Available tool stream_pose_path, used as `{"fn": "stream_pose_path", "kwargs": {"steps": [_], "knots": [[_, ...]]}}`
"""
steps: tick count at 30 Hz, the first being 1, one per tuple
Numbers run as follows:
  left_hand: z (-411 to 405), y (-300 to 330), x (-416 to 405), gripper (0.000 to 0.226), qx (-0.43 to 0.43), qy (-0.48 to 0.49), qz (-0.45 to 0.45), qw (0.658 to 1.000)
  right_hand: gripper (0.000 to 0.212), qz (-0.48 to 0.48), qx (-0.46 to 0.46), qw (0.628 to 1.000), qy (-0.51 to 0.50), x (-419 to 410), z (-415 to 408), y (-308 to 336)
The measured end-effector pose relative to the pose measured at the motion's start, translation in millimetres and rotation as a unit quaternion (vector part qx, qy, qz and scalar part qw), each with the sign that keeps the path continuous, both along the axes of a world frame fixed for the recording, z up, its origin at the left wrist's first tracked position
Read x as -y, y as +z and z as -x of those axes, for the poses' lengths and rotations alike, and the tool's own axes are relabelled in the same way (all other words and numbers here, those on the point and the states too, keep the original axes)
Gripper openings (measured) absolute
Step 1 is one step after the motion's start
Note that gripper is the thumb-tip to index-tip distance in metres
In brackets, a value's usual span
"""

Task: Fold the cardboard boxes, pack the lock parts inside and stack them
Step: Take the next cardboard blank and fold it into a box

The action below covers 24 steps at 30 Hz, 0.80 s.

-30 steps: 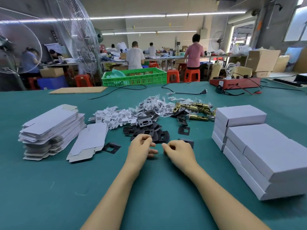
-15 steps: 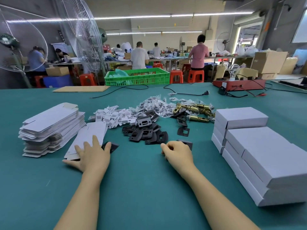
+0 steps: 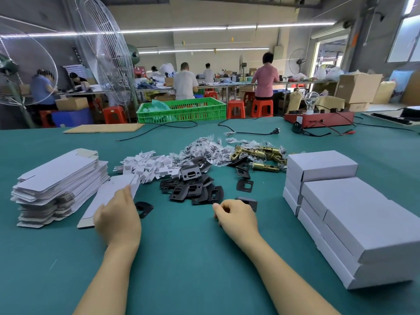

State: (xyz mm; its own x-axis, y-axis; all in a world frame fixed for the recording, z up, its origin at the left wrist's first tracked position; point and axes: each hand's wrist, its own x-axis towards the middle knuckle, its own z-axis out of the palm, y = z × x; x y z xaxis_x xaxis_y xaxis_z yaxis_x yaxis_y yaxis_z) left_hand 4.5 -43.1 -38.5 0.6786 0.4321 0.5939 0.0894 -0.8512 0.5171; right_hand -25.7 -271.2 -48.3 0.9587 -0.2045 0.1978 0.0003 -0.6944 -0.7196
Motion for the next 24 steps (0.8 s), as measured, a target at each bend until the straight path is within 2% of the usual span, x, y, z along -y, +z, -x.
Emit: {"fn": "stream_pose_path", "kwargs": {"steps": [2,4,6,8,11,15,18,21,23,24], "knots": [[5,1,15,0.017,0.104,-0.051,-0.027,0.993,0.044,-0.028,0.005,1.000,0.001,-1,1,1],[9,1,34,0.014,0.175,-0.099,-0.078,0.976,0.053,-0.112,0.006,0.994,0.007,-3,2,3],[13,1,52,0.020,0.230,-0.157,-0.130,0.952,0.062,-0.195,0.004,0.981,0.008,-4,4,6],[20,0,70,0.026,0.246,-0.219,-0.167,0.929,0.063,-0.244,-0.001,0.970,0.023,-4,4,9],[29,-3,90,0.030,0.189,-0.334,-0.178,0.906,0.046,-0.314,-0.025,0.947,0.062,-1,2,12],[29,-7,94,0.033,0.106,-0.446,-0.179,0.871,0.008,-0.403,-0.021,0.913,0.063,9,0,12],[27,-9,92,0.031,0.059,-0.461,-0.120,0.877,0.023,-0.428,-0.004,0.901,0.070,12,0,12],[23,-10,88,0.061,-0.025,-0.390,-0.086,0.917,0.023,-0.429,-0.009,0.901,0.067,9,0,11],[23,-7,85,0.072,-0.071,-0.367,0.007,0.927,0.023,-0.426,-0.002,0.903,0.058,9,-1,10],[23,-5,84,0.070,-0.087,-0.373,0.077,0.920,0.023,-0.427,0.002,0.902,0.056,9,-1,10]]}}
